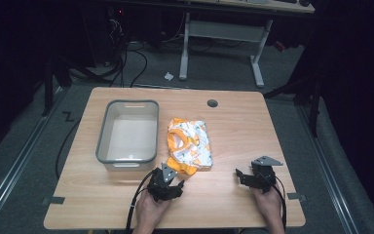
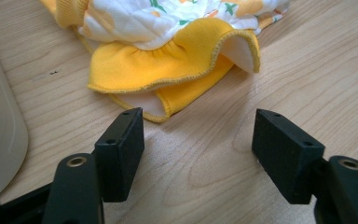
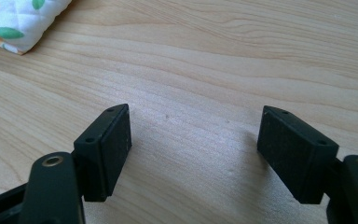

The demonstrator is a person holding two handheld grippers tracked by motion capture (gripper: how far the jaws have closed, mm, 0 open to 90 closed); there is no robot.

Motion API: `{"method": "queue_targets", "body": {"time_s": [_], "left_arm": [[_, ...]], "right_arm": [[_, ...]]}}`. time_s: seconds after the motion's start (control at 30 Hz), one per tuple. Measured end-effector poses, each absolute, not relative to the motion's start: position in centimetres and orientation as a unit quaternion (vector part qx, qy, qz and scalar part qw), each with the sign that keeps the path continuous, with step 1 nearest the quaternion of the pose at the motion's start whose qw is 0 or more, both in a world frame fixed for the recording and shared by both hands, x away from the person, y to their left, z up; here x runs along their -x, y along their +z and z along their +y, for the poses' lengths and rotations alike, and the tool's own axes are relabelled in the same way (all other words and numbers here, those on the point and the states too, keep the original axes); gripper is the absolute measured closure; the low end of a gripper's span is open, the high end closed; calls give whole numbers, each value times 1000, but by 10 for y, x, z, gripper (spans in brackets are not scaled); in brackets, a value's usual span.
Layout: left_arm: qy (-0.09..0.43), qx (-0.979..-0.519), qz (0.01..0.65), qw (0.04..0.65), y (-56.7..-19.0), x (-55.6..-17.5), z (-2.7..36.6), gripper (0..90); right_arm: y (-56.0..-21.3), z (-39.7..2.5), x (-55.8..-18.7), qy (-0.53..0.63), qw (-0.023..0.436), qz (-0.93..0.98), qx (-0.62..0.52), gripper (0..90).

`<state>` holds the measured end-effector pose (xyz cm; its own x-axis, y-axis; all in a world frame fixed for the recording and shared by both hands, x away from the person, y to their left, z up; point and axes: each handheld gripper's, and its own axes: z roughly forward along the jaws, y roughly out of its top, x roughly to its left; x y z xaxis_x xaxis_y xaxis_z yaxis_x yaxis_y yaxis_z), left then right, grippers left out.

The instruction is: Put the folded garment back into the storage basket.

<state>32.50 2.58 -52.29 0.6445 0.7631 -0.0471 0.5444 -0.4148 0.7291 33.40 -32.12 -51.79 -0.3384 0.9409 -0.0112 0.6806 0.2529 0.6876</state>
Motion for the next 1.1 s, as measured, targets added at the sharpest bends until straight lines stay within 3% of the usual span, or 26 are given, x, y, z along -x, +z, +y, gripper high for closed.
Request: {"method": "queue_targets", "body": {"time_s": [1.1], "left_arm": [[147,-829,395,368,-523,-325,25,306]], "right_arm": [[-518,-321,-334,300,217,761,-533,260]]}}
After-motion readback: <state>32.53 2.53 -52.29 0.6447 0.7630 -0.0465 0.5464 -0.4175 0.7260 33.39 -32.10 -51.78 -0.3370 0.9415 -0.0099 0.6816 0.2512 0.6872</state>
